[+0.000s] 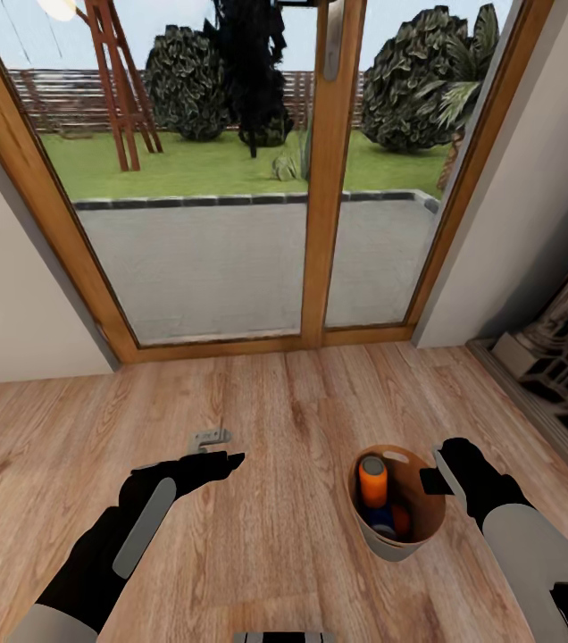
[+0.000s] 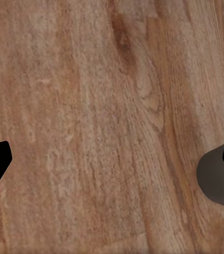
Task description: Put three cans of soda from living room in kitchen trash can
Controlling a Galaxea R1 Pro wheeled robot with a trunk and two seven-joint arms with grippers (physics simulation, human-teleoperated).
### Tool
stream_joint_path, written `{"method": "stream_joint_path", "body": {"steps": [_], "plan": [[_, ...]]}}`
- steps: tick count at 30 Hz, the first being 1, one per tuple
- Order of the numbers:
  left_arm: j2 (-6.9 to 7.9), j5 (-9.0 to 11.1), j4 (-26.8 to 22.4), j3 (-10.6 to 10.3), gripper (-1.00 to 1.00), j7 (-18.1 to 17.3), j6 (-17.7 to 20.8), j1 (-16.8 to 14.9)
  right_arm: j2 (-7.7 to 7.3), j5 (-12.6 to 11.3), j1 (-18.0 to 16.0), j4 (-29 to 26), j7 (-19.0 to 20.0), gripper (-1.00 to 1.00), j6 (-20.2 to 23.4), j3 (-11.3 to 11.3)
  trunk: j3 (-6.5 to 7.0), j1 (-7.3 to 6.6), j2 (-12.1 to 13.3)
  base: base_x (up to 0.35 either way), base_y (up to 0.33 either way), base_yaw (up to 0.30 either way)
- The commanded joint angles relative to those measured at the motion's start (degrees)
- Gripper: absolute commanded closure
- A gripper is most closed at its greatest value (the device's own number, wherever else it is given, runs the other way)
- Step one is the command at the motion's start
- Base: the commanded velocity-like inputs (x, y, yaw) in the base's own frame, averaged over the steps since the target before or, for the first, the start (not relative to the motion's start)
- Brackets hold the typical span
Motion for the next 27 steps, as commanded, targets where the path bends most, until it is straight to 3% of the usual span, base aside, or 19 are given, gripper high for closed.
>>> {"method": "stream_joint_path", "body": {"steps": [1,10,16,27], "plan": [[0.00,0.0,0.0,0.0,-1.00,0.0,0.0,0.0,0.00,-0.5,0.0,0.0,0.2,1.00,0.0,0.0,0.00,0.00,0.0,0.000,0.000,0.000],[0.00,0.0,0.0,0.0,-1.00,0.0,0.0,0.0,0.00,-0.5,0.0,0.0,0.2,1.00,0.0,0.0,0.00,0.00,0.0,0.000,0.000,0.000],[0.00,0.0,0.0,0.0,-1.00,0.0,0.0,0.0,0.00,-0.5,0.0,0.0,0.2,1.00,0.0,0.0,-1.08,1.32,-2.4,0.000,0.000,0.000],[0.00,0.0,0.0,0.0,-1.00,0.0,0.0,0.0,0.00,-0.5,0.0,0.0,0.2,1.00,0.0,0.0,-1.26,1.54,-2.8,0.000,0.000,0.000]]}}
